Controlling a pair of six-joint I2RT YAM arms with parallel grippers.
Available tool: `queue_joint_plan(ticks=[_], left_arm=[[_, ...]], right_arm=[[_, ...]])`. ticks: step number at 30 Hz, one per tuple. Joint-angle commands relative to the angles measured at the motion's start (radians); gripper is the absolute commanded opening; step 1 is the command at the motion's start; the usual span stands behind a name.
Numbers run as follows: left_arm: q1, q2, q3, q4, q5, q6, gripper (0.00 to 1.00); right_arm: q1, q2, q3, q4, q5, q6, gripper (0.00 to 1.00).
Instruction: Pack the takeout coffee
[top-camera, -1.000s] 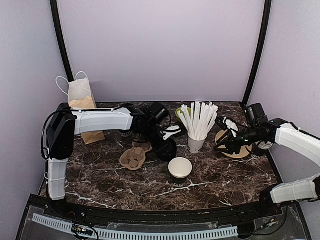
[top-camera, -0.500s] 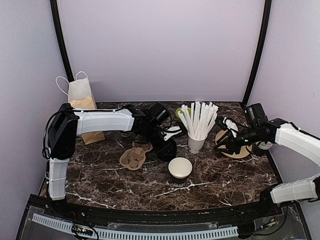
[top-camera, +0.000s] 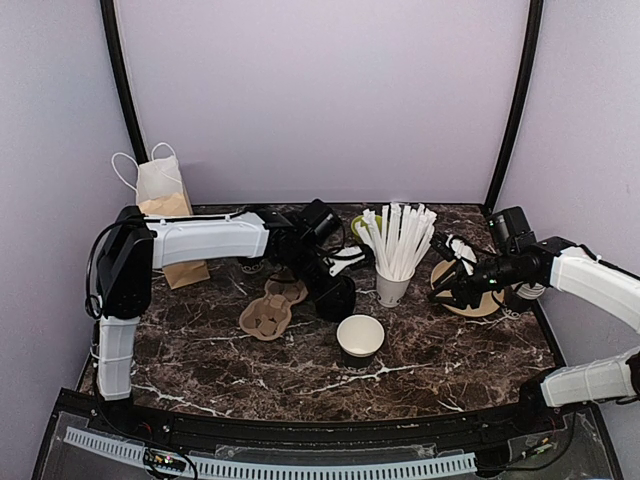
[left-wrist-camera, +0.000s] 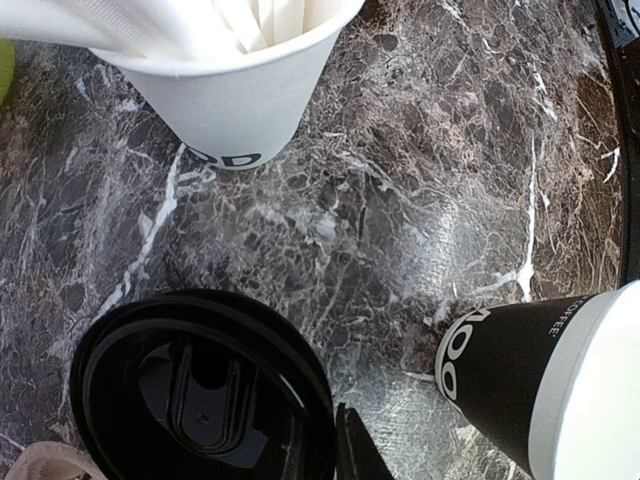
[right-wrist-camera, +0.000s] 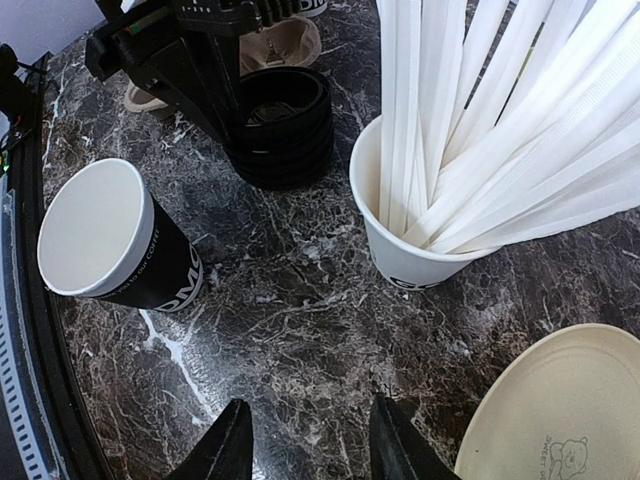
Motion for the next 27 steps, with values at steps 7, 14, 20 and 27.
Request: queue_joint_plan(ticks=[7, 14, 20, 27], left_arm=[[-0.008, -0.081, 0.053, -0.056, 0.049, -0.001, 0.13], [-0.008, -0.193, 0.030, -0.085, 0.027, -0.006, 0.12], [-0.008, -0.329, 0.036, -0.041, 0.038, -0.024, 0.12], [-0.008, -0.412, 0.074, 0.169, 0.111, -0.099, 0.11]], right_arm=[[-0.007, -0.001, -0.008, 0.021, -0.011, -0.008, 0.40], [-0.007, 0.013, 0.045, -0.020, -0.025, 0.009, 0.39], [-0.007, 0.068, 0.283, -0.136, -0.103, 0.036, 0.40], [-0.008, 0.138, 0.546, -0.118, -0.305, 0.190, 0.62]])
